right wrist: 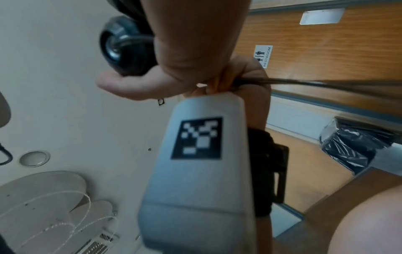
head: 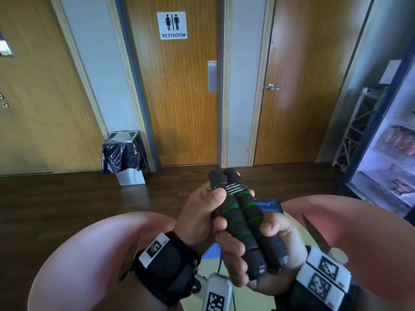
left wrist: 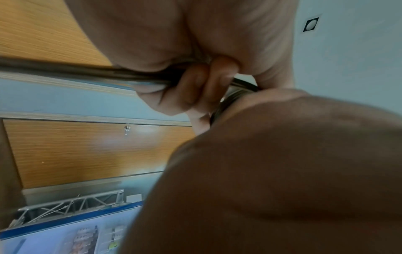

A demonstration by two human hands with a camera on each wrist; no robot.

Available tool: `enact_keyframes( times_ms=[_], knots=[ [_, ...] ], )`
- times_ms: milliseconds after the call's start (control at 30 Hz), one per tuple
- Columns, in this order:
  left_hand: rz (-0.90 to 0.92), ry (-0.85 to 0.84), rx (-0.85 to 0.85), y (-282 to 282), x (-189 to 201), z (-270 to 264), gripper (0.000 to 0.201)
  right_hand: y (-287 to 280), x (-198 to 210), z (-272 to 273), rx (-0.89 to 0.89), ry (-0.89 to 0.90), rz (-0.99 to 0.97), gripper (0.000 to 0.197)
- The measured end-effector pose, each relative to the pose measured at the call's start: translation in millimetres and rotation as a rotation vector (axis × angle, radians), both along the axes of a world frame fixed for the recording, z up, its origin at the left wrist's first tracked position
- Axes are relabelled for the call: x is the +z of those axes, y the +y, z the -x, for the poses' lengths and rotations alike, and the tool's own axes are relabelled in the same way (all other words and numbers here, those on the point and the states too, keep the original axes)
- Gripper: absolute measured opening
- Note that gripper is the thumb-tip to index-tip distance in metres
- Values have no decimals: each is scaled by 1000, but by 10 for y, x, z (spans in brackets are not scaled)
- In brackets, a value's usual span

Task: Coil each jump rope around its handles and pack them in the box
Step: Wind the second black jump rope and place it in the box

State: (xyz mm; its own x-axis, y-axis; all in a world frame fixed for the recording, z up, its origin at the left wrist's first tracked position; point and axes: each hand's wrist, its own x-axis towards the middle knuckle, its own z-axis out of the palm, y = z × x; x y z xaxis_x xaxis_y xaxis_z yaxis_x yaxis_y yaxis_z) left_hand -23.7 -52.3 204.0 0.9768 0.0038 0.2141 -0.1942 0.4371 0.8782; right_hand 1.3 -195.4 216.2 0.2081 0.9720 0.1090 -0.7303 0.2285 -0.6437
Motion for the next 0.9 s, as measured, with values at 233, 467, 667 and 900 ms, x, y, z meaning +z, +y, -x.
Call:
enact_keyframes(
  times_ms=[233, 467, 667, 900],
  knots=[
    [51, 26, 131, 33, -66, -52, 57, -54, -89, -147, -62, -182, 252, 49],
    [-169, -59, 363, 131, -4, -114, 18, -86, 183, -138, -477, -1063, 731, 46],
    [-448, -81, 504, 70, -86, -107, 30, -110, 98, -122, -654, -1431, 993, 39],
    [-500, -83, 534, 27, -154, -73, 31, -131, 8, -121, -680, -1467, 1025, 36]
  ],
)
